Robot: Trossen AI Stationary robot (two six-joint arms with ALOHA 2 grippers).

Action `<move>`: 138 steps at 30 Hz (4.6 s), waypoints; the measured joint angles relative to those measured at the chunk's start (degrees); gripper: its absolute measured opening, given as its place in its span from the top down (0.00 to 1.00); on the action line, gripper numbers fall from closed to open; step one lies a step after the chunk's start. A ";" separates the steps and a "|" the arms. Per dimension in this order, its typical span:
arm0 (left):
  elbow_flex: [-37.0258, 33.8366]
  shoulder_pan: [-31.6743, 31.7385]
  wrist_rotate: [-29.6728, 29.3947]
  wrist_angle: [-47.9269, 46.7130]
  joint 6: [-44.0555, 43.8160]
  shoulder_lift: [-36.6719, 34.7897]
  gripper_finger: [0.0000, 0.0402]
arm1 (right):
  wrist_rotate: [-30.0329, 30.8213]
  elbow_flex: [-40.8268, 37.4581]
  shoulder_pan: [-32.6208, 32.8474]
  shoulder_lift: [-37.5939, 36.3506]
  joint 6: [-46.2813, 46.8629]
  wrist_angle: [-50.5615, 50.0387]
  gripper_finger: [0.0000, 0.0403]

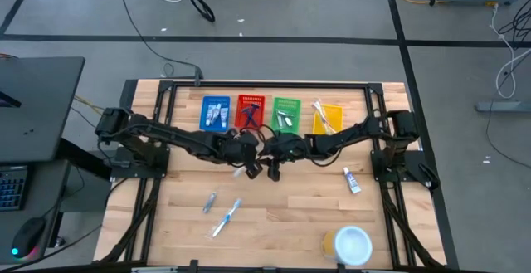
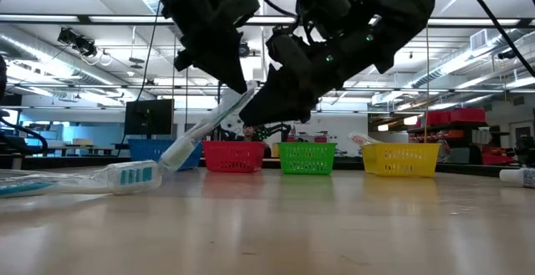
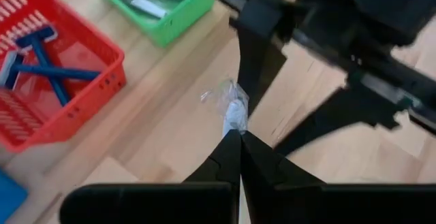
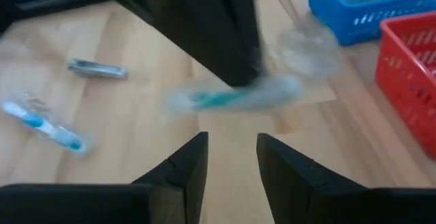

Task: Pick & Place Travel size toiletries
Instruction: Put the blue toothbrush into the yellow bin, then put the white toothpaste into the blue bin

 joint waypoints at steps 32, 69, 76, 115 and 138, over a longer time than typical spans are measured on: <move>0.06 0.93 2.27 4.96 6.88 -0.04 0.99 | -5.31 -1.66 -1.62 0.04 -0.07 6.15 0.92; 0.04 2.97 -9.34 -5.67 15.28 -3.41 0.60 | 34.08 -1.64 -7.47 -41.19 9.79 -54.22 0.94; 0.04 4.52 -9.34 -5.60 16.75 -3.41 0.61 | 31.68 -1.64 -10.79 -44.48 15.29 -67.51 0.92; 0.04 6.44 -9.09 -7.34 16.40 -3.41 0.62 | 8.71 -1.64 -32.15 -28.96 -9.29 -58.69 0.67; -7.93 5.65 0.93 -16.56 14.71 -11.30 0.62 | -6.84 0.20 -11.79 -28.94 -12.05 -38.23 0.62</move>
